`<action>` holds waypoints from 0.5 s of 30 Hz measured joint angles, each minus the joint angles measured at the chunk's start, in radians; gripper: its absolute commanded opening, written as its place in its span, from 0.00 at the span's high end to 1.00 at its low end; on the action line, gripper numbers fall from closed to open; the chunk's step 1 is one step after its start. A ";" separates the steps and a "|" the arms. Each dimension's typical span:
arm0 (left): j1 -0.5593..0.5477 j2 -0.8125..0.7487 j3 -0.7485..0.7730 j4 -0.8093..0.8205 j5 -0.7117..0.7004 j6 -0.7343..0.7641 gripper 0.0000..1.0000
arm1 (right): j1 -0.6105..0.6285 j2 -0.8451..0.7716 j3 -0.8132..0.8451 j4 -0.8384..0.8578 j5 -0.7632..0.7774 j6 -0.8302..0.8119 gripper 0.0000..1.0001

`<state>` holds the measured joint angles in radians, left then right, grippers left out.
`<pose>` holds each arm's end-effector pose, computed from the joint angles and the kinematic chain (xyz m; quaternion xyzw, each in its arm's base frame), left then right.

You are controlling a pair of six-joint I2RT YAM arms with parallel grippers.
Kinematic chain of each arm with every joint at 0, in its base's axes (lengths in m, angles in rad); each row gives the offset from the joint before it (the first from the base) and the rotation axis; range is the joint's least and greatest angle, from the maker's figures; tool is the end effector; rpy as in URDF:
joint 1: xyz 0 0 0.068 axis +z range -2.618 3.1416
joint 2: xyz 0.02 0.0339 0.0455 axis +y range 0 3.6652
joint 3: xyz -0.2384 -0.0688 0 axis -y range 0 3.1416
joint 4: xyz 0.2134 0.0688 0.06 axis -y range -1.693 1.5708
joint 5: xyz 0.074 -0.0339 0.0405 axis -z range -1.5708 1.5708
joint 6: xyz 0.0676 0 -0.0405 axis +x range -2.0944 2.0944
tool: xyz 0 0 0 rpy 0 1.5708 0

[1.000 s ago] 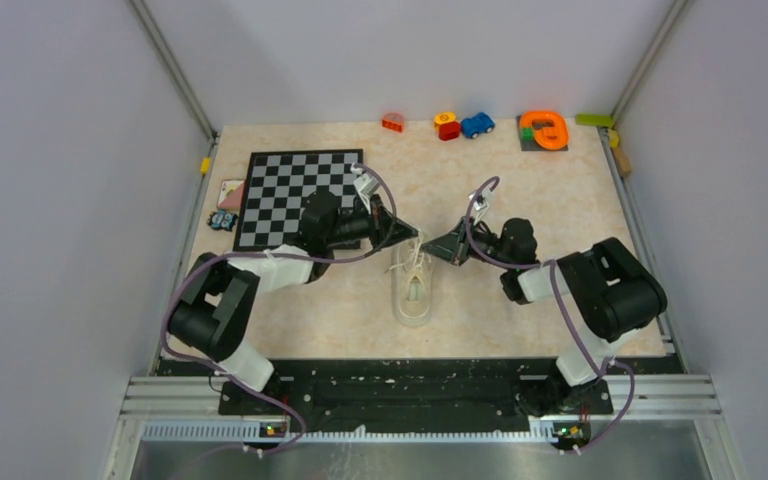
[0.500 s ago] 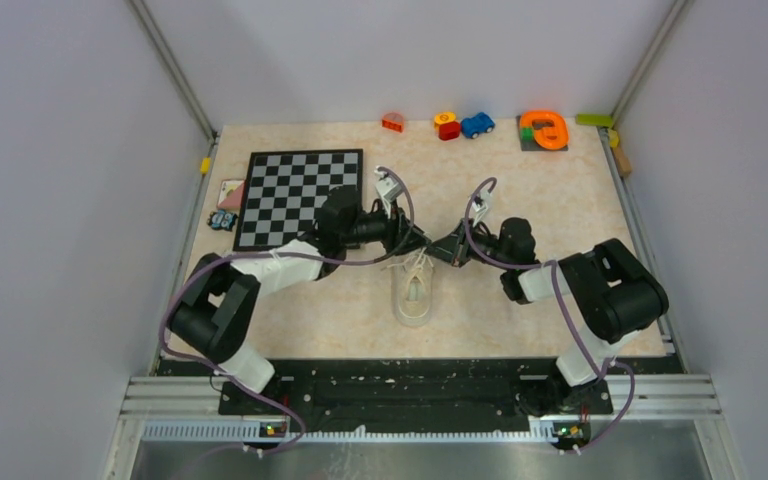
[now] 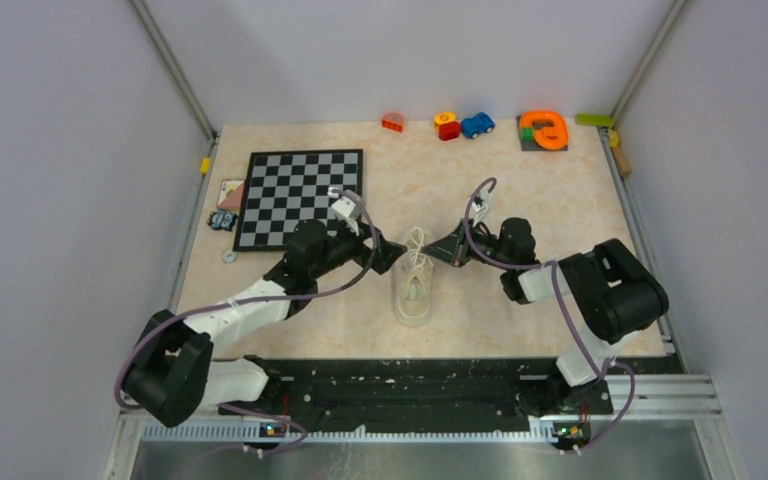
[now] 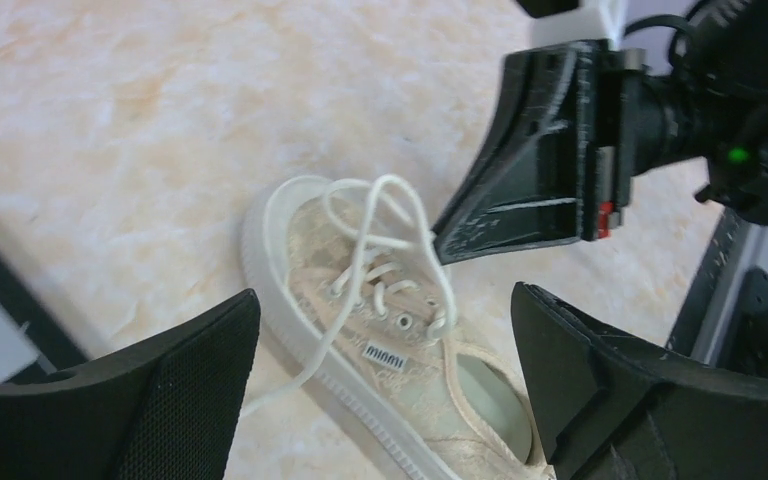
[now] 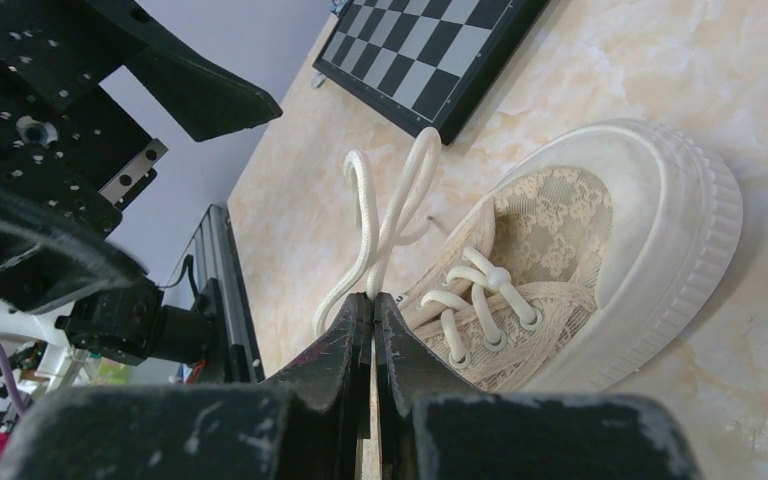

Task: Tie the shoes
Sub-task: Cross the shoelace with the shoelace.

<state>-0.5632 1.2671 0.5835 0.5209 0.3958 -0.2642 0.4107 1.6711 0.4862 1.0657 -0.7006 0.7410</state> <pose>0.2284 -0.1751 0.2306 0.2372 0.7201 -0.3924 0.5209 0.2618 0.1616 0.1606 -0.1092 0.7304 0.5548 0.3831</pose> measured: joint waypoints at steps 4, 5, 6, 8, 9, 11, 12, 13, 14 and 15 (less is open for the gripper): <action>0.020 -0.075 -0.062 -0.027 -0.147 -0.109 0.02 | 0.000 0.000 0.000 0.000 0.000 0.000 1.00; 0.027 -0.084 -0.063 -0.041 -0.158 -0.117 0.02 | 0.000 0.000 0.000 0.000 0.000 0.000 1.00; 0.035 -0.090 -0.063 -0.047 -0.162 -0.119 0.02 | 0.000 0.000 0.000 0.000 0.000 0.000 1.00; 0.046 -0.087 -0.060 -0.055 -0.156 -0.106 0.03 | 0.000 0.000 0.000 0.000 0.000 0.000 1.00; 0.045 -0.077 -0.054 -0.066 -0.143 -0.097 0.03 | 0.000 0.000 0.000 0.000 -0.001 0.000 1.00; 0.045 -0.035 -0.020 -0.100 -0.101 -0.076 0.05 | 0.000 0.000 0.000 0.001 -0.002 0.001 1.00; 0.045 -0.011 0.002 -0.115 -0.081 -0.070 0.07 | 0.000 0.000 0.000 0.001 -0.002 0.001 1.00; 0.045 0.015 0.026 -0.132 -0.057 -0.066 0.07 | 0.000 0.000 0.000 0.001 -0.002 0.002 1.00; 0.045 0.036 0.044 -0.141 -0.038 -0.062 0.08 | 0.000 0.000 0.000 0.002 -0.003 0.002 1.00; 0.045 0.055 0.061 -0.147 -0.021 -0.058 0.09 | 0.000 0.000 0.000 0.002 -0.004 0.002 1.00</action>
<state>-0.5179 1.3216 0.6441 0.3740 0.3744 -0.3225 0.4107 1.6711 0.4862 1.0676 -0.7044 0.7425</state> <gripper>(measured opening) 0.932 0.012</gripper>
